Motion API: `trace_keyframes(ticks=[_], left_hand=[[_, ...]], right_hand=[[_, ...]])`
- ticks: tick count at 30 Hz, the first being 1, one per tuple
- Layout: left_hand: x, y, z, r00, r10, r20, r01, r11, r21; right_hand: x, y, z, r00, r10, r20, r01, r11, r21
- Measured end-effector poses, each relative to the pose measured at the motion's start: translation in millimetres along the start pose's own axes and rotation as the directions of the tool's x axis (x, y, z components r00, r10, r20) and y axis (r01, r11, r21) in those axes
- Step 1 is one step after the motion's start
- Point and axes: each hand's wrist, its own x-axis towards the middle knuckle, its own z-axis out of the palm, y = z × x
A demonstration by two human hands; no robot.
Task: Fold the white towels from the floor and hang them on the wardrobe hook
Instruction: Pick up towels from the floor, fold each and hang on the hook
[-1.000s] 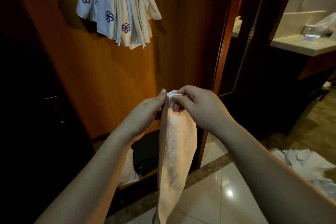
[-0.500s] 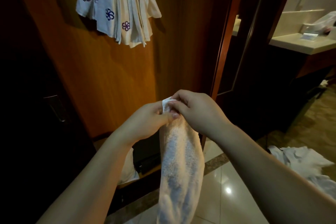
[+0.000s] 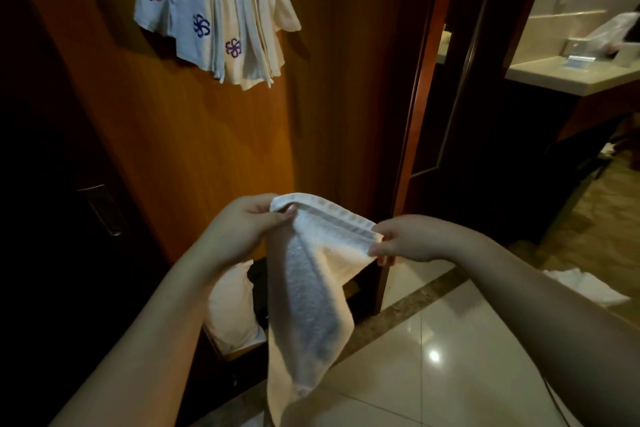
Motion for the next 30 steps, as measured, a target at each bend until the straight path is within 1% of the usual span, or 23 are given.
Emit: trace_keyframes(ticks=[2, 4, 6, 8, 11, 14, 15, 16, 18, 20, 22, 25, 28, 30], left_hand=[[-0.5, -6.7, -5.6, 1.000, 0.007, -0.012, -0.006, 0.996, 0.084], [-2.6, -12.8, -7.7, 0.998, 0.009, -0.060, -0.001, 0.991, 0.131], [-4.4, -16.5, -10.3, 0.990, 0.027, -0.140, -0.017, 0.997, 0.070], [-5.0, -17.3, -13.8, 0.979, 0.055, -0.194, -0.051, 0.998, 0.025], [-4.7, -20.2, -15.9, 0.978, 0.090, -0.190, -0.100, 0.994, -0.040], [-1.8, -27.0, -13.5, 0.981, 0.079, -0.179, -0.103, 0.986, -0.128], [-0.6, -29.3, -11.9, 0.980, 0.078, -0.185, -0.105, 0.984, -0.141], [0.5, -30.8, -9.9, 0.978, 0.076, -0.196, -0.108, 0.981, -0.161], [1.8, -32.6, -5.1, 0.975, 0.078, -0.210, -0.118, 0.975, -0.187], [1.6, -32.8, 0.3, 0.977, 0.077, -0.199, -0.117, 0.973, -0.200], [1.5, -32.7, 5.0, 0.981, 0.065, -0.181, -0.106, 0.968, -0.227], [2.0, -26.9, 13.7, 0.987, 0.067, -0.148, -0.113, 0.937, -0.330], [4.2, -20.0, 21.0, 0.984, 0.048, -0.174, -0.134, 0.841, -0.523], [7.0, -16.5, 23.5, 0.983, 0.026, -0.183, -0.131, 0.797, -0.589]], right_hand=[[0.6, 8.9, -1.5, 0.994, -0.005, -0.110, 0.002, 1.000, -0.031], [-5.1, 10.3, -13.6, 0.957, -0.071, -0.282, 0.060, 0.997, -0.048], [-12.5, 7.6, -23.6, 0.888, -0.167, -0.429, 0.169, 0.985, -0.034], [-18.8, 1.0, -22.4, 0.824, -0.224, -0.520, 0.270, 0.963, 0.013], [-21.8, -3.0, -8.7, 0.752, -0.219, -0.621, 0.355, 0.929, 0.103], [-20.7, -3.5, -0.7, 0.654, -0.135, -0.744, 0.422, 0.882, 0.211], [-20.4, -5.9, 0.0, 0.642, -0.092, -0.761, 0.445, 0.853, 0.273], [-19.2, -8.2, 1.4, 0.648, -0.036, -0.761, 0.469, 0.806, 0.361], [-13.6, -5.2, 5.8, 0.693, 0.061, -0.718, 0.478, 0.708, 0.520], [-7.2, 2.8, 9.9, 0.733, 0.109, -0.672, 0.428, 0.694, 0.579], [-7.4, 6.3, 11.5, 0.739, 0.142, -0.658, 0.382, 0.716, 0.584], [-13.3, 1.6, 8.3, 0.695, 0.177, -0.697, 0.408, 0.700, 0.586], [-19.5, -6.8, 5.1, 0.623, 0.191, -0.759, 0.436, 0.721, 0.539], [-23.1, -11.0, 6.5, 0.564, 0.224, -0.795, 0.469, 0.705, 0.531]])
